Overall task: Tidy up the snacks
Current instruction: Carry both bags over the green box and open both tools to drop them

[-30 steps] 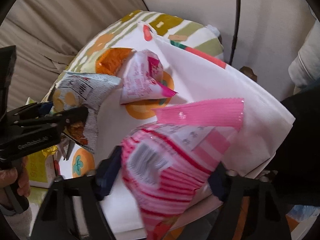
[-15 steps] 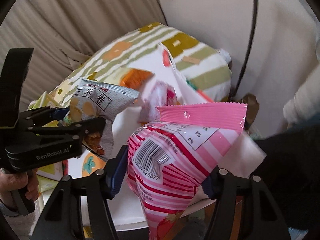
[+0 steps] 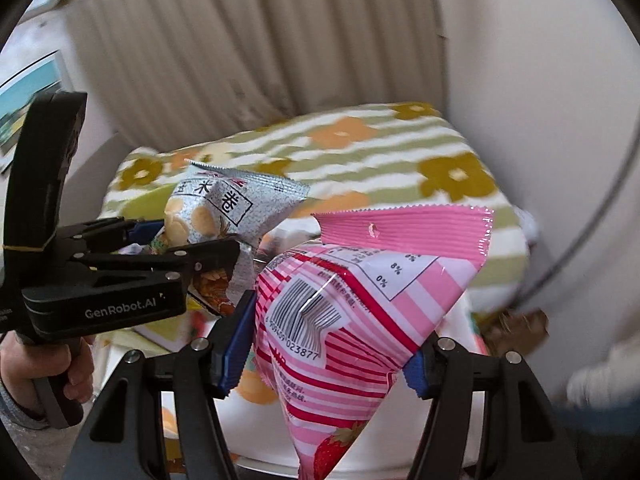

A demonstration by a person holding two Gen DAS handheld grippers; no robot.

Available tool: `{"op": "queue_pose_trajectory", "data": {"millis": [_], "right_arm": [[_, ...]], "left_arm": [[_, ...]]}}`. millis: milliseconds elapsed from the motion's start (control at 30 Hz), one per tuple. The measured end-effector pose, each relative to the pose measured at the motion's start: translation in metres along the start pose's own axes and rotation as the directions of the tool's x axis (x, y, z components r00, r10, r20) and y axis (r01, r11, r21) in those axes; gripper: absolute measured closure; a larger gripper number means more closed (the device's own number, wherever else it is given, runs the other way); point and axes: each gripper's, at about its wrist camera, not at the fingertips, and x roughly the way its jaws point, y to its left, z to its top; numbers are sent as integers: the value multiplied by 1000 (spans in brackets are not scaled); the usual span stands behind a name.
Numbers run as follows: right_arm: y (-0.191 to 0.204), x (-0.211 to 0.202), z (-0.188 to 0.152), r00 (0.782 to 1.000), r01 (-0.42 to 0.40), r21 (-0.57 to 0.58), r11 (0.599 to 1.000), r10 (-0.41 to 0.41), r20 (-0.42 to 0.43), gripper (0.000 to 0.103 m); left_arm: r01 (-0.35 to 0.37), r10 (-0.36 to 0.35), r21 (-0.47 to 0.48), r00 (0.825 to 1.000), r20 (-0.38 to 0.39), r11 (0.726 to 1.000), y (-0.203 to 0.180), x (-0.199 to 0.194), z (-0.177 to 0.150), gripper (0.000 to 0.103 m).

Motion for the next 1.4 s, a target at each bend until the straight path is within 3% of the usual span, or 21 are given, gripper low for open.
{"op": "queue_pose_trajectory", "data": {"millis": [233, 467, 600, 700, 867, 933, 967, 1000, 1200, 1400], "right_arm": [[63, 26, 25, 990, -139, -132, 981, 140, -4, 44], [131, 56, 37, 969, -245, -231, 942, 244, -32, 44], [167, 77, 43, 955, -295, -261, 919, 288, -65, 44], [192, 92, 46, 951, -308, -278, 910, 297, -82, 44], [214, 106, 50, 957, -289, -283, 915, 272, -98, 44], [217, 109, 52, 963, -268, -283, 921, 251, -94, 44], [219, 108, 53, 966, -259, -283, 924, 243, -92, 44], [221, 110, 54, 969, -248, -280, 927, 232, -89, 44], [229, 117, 57, 978, -208, -257, 944, 194, -79, 44], [251, 131, 56, 975, -220, -256, 941, 201, -100, 44]], "left_arm": [[-128, 134, -156, 991, 28, 979, 85, -40, -21, 44], [-256, 267, -276, 964, 3, 926, 176, -68, -51, 44], [-294, 300, -312, 954, -32, 903, 217, -69, -70, 44], [-286, 284, -328, 957, -55, 900, 242, -66, -82, 44], [-225, 217, -328, 974, -63, 917, 264, -54, -94, 42], [-199, 200, -327, 979, -31, 924, 265, -53, -97, 28], [-196, 200, -321, 980, -21, 927, 264, -54, -98, 8], [-200, 207, -314, 978, -12, 928, 263, -55, -98, 1], [-186, 199, -329, 980, 5, 926, 283, -56, -109, 1], [-151, 167, -380, 986, 9, 913, 320, -60, -118, 1]]}}
